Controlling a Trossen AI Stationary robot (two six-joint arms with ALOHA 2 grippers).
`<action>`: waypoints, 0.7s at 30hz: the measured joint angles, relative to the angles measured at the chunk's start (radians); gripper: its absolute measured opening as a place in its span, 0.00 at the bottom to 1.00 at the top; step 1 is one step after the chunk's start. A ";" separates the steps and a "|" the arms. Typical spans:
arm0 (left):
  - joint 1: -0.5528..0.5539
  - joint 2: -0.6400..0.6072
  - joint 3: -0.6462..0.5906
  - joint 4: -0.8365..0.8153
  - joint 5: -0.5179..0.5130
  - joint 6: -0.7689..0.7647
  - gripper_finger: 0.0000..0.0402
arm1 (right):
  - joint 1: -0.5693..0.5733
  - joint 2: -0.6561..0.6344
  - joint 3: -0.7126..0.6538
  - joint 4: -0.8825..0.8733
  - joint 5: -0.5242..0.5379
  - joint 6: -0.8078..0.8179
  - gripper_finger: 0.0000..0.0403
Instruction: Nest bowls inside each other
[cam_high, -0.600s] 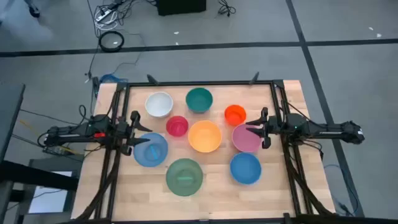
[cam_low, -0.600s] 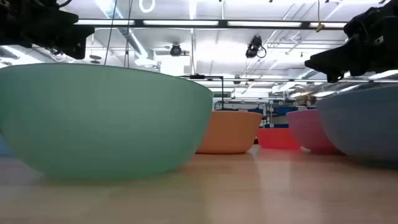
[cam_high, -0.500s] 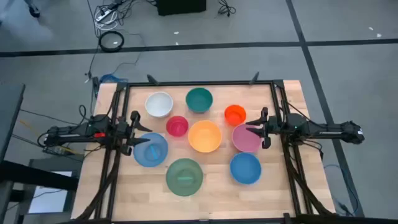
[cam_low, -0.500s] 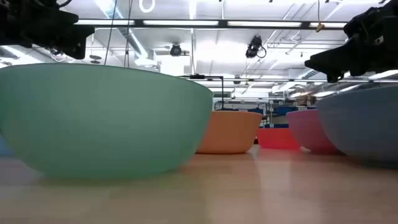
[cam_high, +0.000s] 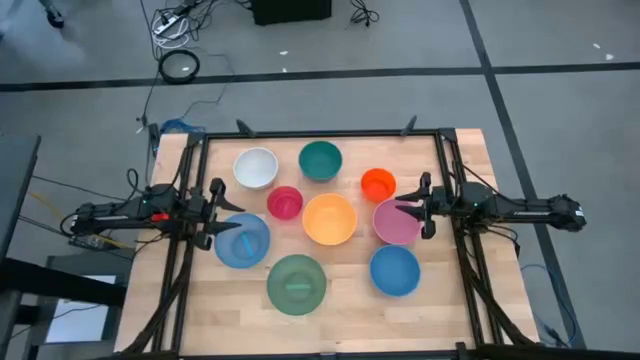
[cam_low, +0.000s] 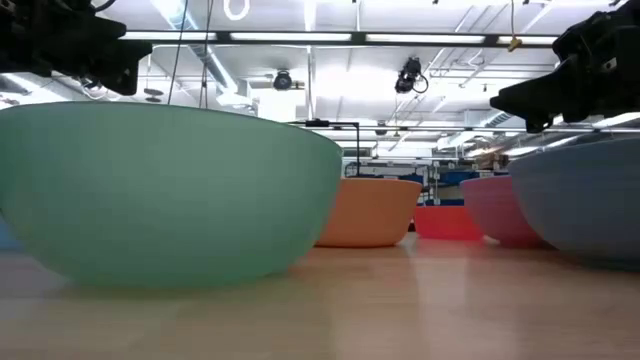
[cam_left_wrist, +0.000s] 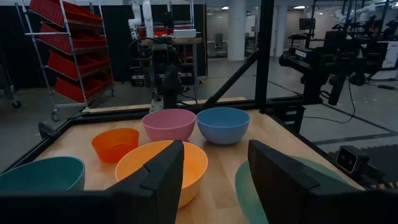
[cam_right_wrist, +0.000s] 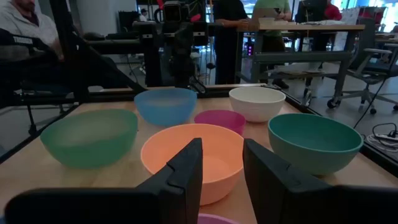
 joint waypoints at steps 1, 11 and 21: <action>0.000 0.000 0.000 0.000 0.000 0.000 0.47 | 0.000 0.000 0.000 0.000 0.000 0.000 0.26; 0.004 0.001 0.000 0.021 0.001 0.000 0.47 | 0.000 0.000 0.000 0.001 0.000 0.000 0.26; 0.004 0.001 0.000 0.021 0.003 0.000 0.47 | 0.000 0.000 0.000 0.001 0.000 0.000 0.26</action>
